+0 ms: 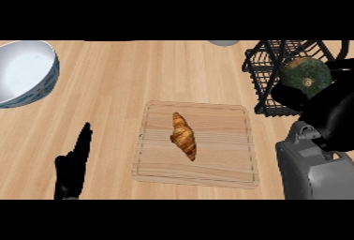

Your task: Pick the squash from the cutting board and place it in the tiered basket

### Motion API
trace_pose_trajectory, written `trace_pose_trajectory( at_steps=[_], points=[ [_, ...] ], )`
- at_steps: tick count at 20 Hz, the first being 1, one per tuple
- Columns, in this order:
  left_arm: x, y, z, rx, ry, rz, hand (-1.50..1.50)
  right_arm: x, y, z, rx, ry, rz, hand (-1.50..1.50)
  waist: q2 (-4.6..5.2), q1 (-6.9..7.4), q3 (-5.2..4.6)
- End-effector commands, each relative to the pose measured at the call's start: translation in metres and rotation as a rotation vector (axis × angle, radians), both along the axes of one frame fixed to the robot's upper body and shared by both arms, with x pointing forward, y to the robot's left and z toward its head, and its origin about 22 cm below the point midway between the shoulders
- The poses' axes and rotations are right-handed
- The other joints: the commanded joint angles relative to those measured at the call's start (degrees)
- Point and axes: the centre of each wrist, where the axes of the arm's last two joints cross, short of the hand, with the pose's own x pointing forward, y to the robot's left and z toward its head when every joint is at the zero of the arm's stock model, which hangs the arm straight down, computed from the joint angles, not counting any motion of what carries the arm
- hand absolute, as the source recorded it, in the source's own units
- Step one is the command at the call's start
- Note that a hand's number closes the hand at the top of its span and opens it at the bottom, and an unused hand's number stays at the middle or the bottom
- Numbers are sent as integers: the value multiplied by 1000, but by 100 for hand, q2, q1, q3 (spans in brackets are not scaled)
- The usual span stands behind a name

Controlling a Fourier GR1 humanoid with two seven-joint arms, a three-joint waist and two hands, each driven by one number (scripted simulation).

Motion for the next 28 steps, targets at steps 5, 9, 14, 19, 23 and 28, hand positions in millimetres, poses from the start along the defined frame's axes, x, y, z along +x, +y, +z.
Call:
trace_pose_trajectory(
  at_steps=[5,9,14,19,23,28],
  points=[
    [7,-11,-4,-16,36,-33,0,-3,21,71,55,22,-282,150,85,142,-5],
    [8,-7,-2,-8,13,-14,0,9,9,96,80,37,-308,150,107,178,4],
    [3,-15,-7,2,24,-36,0,33,-2,108,105,71,-340,150,147,260,11],
    [-1,-11,-11,-26,42,-48,0,49,-32,105,143,88,-304,150,156,211,18],
    [1,-4,1,-29,24,-50,0,69,-49,113,141,141,-269,150,153,237,20],
    [3,-3,5,-9,33,-36,0,95,-64,85,164,178,-241,150,158,239,22]
  ],
)
